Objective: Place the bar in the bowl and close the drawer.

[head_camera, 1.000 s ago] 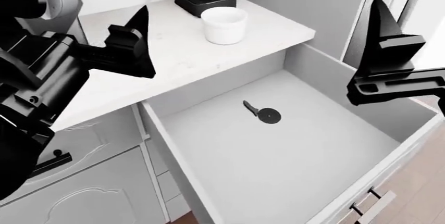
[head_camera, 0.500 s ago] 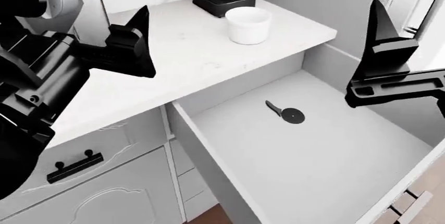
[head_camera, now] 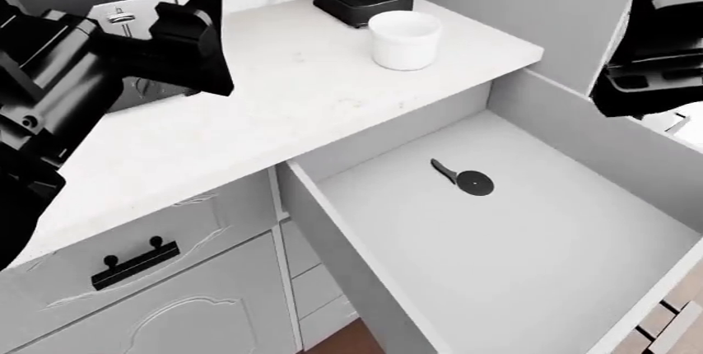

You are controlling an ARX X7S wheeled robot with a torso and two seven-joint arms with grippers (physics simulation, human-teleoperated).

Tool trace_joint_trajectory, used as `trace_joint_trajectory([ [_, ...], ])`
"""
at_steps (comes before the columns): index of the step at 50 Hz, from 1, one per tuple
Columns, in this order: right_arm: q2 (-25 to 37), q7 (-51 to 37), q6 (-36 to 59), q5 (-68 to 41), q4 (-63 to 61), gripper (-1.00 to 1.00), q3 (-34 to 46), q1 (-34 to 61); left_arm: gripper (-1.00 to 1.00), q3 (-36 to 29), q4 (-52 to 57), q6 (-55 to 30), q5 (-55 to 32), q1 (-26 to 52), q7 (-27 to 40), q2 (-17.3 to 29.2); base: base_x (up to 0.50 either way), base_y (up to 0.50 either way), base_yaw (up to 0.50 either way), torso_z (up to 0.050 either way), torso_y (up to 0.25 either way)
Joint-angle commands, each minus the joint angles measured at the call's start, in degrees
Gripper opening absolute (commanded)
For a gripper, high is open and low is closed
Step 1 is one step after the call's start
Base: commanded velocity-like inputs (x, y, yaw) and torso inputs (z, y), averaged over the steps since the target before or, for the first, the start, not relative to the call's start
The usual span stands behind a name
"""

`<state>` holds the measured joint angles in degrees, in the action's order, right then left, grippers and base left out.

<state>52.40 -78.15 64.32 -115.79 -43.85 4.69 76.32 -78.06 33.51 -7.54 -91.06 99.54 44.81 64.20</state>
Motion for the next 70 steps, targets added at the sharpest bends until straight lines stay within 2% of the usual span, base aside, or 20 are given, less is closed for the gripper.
trace_joint_trajectory([
  [1,0.34,-0.11,-0.33,-1.49,5.25,1.00,2.27,7.05,1.00,2.35,-1.54,-2.27,0.44,2.57,-1.13,-1.77,0.00,0.00,0.00,0.000,0.000],
  [7,0.50,0.27,-0.77,-1.57,5.40,1.00,2.05,7.55,1.00,2.61,-1.28,-2.70,0.19,2.94,-0.88,-1.86,0.09,-0.06,0.00,0.000,0.000],
  [29,1.39,0.68,-1.74,-1.00,4.73,1.00,1.89,6.59,1.00,2.90,-1.08,-2.81,0.52,2.28,-0.95,-1.72,0.41,-0.27,0.00,0.000,0.001],
  [47,2.64,1.12,-1.92,0.43,3.95,1.00,1.31,5.56,1.00,3.07,-1.12,-2.48,0.88,1.36,-1.01,-1.81,0.01,-0.01,0.00,0.000,0.000],
  [56,7.23,-1.75,-3.46,-1.12,3.43,1.00,-0.86,3.38,1.00,3.01,-1.07,-2.12,1.20,0.55,-1.14,-1.88,0.00,0.00,0.00,0.000,0.000],
  [64,13.99,-3.78,-6.15,-3.62,1.45,1.00,-9.32,-5.52,1.00,2.89,-1.02,-1.60,1.50,-0.39,-1.43,-2.06,0.00,0.00,0.00,0.000,0.000],
  [70,16.23,-5.62,-4.60,-6.13,0.52,1.00,-24.47,-18.53,1.00,2.86,-1.19,-1.34,1.44,-0.88,-1.61,-2.51,0.00,0.00,0.00,0.000,0.000],
])
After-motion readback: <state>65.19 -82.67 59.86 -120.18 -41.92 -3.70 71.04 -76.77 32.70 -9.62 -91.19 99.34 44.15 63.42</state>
